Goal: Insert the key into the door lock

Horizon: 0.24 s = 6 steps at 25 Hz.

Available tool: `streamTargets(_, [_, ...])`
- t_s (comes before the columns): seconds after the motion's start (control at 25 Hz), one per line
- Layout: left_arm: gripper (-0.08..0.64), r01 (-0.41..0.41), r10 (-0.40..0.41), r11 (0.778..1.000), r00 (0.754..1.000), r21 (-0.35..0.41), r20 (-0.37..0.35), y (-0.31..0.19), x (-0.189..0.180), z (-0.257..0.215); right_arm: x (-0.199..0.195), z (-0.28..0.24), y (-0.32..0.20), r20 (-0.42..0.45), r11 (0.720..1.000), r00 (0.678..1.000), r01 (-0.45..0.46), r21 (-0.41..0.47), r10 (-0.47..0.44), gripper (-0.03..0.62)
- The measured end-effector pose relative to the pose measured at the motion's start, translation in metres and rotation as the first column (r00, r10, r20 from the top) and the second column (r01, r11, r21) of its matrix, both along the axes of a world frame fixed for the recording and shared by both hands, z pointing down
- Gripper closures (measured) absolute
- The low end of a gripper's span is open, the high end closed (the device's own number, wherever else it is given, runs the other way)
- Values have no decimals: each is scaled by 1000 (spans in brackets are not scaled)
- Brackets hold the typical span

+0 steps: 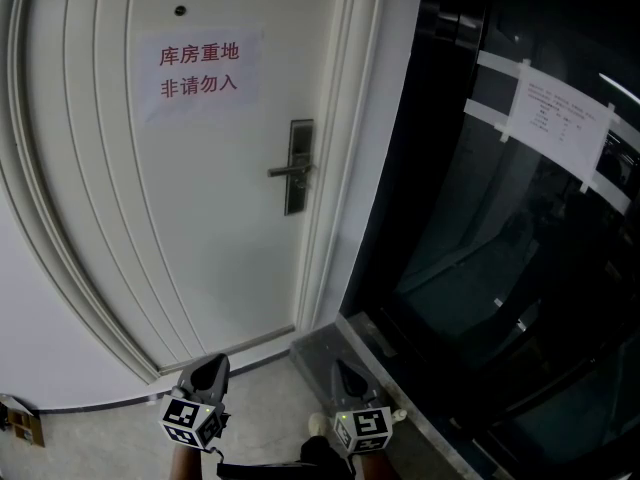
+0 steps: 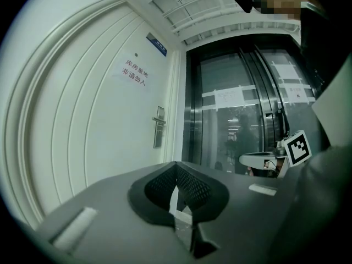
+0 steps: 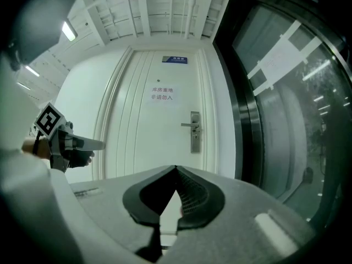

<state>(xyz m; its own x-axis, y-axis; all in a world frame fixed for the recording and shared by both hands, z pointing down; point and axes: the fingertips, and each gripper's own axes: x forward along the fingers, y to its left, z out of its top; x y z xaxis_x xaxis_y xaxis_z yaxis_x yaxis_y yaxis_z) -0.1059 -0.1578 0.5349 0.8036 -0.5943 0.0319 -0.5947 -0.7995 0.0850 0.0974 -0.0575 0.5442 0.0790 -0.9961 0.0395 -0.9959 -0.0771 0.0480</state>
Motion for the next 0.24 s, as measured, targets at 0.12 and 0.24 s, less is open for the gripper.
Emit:
streamTargets(0.12, [557, -1, 1, 1000, 1000, -2, 0, -3, 0, 1, -1, 0, -3, 0, 1000, 1000, 3, -1, -3, 592])
streamTargets(0.24, [557, -2, 2, 1000, 1000, -5, 1, -6, 0, 3, -1, 1, -7, 0, 1000, 1000, 3, -3, -3, 592])
